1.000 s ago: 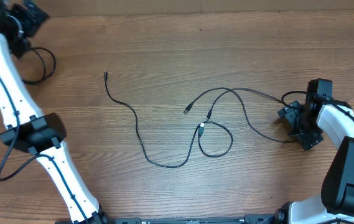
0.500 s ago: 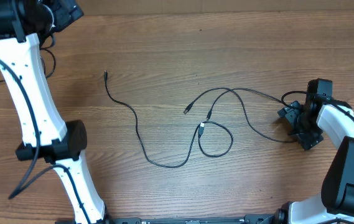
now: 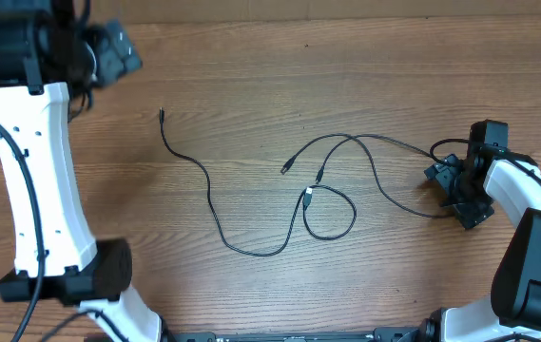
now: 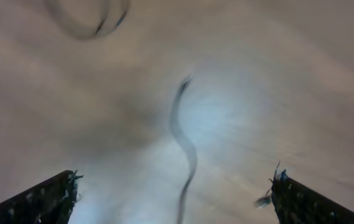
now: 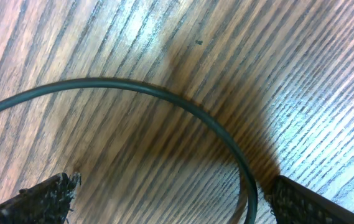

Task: Untangle cables

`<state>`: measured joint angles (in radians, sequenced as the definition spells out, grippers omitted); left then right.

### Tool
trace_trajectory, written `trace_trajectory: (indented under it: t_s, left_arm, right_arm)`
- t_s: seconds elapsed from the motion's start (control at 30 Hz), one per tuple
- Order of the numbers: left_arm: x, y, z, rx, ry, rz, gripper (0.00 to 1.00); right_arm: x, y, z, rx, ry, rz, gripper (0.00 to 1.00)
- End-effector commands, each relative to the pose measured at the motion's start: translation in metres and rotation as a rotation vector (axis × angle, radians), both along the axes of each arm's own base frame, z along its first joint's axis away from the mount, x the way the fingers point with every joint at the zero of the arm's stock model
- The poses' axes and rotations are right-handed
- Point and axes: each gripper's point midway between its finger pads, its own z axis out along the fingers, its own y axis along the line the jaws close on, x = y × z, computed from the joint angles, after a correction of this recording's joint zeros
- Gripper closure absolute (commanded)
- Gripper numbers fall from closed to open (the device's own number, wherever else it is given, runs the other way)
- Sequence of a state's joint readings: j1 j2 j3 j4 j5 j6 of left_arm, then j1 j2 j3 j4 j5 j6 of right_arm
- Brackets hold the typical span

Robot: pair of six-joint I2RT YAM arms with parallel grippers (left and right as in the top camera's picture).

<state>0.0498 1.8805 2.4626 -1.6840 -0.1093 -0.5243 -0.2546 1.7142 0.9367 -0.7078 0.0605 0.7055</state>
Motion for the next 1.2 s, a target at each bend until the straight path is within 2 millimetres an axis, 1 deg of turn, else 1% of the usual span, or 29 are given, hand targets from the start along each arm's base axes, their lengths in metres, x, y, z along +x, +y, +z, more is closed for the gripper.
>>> trace_trajectory:
  t_s: [0.0, 0.13, 0.2, 0.27, 0.33, 0.4, 0.43, 0.5, 0.6, 0.77, 0.83, 0.93, 1.07, 1.13, 1.17]
  left_arm:
    - [-0.036, 0.014, -0.005, 0.051, 0.027, 0.140, 0.00]
    - [-0.059, 0.010, -0.023, 0.040, -0.003, 0.133, 0.00]
    - [-0.072, 0.005, -0.037, 0.007, -0.024, 0.142, 0.00]
    - [-0.081, -0.006, -0.055, -0.056, -0.059, 0.125, 0.01]
    - [-0.085, -0.016, -0.070, -0.107, -0.094, 0.096, 0.00]
    - [-0.085, -0.026, -0.085, -0.156, -0.122, 0.064, 0.01]
    - [-0.084, -0.034, -0.092, -0.192, -0.129, 0.041, 0.00]
    - [-0.080, -0.056, -0.111, -0.303, -0.121, -0.023, 0.01]
    - [-0.080, -0.078, -0.140, -0.421, -0.065, -0.078, 0.01]
    - [-0.090, -0.096, -0.181, -0.521, 0.076, -0.095, 0.02]
    - [-0.095, -0.102, -0.196, -0.522, 0.148, -0.088, 0.09]
    - [-0.102, -0.112, -0.215, -0.509, 0.245, -0.046, 0.11]
    - [-0.107, -0.119, -0.240, -0.394, 0.327, 0.000, 0.14]
    - [-0.110, -0.120, -0.251, -0.314, 0.355, -0.005, 0.15]
    - [-0.111, -0.120, -0.256, -0.275, 0.368, -0.009, 0.17]
  right_arm:
    - [0.006, -0.001, 0.002, -0.001, -0.015, -0.001, 0.00]
    - [0.006, -0.001, 0.002, -0.001, -0.015, -0.001, 0.00]
    - [0.006, -0.001, 0.002, -0.001, -0.015, -0.001, 0.00]
    - [0.006, -0.001, 0.002, -0.001, -0.015, -0.001, 0.00]
    - [0.006, -0.001, 0.002, -0.001, -0.015, -0.001, 0.00]
    - [0.006, -0.001, 0.002, -0.001, -0.015, -0.001, 0.00]
    - [0.006, -0.001, 0.002, -0.001, -0.015, -0.001, 0.00]
    - [0.006, -0.001, 0.002, -0.001, -0.015, -0.001, 0.00]
    - [0.006, -0.001, 0.002, -0.001, -0.015, 0.000, 0.00]
    - [0.006, -0.001, 0.002, -0.001, -0.015, -0.001, 0.00]
    - [0.006, -0.001, 0.002, -0.001, -0.015, -0.001, 0.00]
    - [0.006, -0.001, 0.002, -0.001, -0.015, -0.001, 0.00]
    - [0.006, -0.001, 0.002, -0.001, -0.015, -0.001, 0.00]
    - [0.006, -0.001, 0.002, -0.001, -0.015, -0.001, 0.00]
    - [0.006, -0.001, 0.002, -0.001, -0.015, -0.001, 0.00]
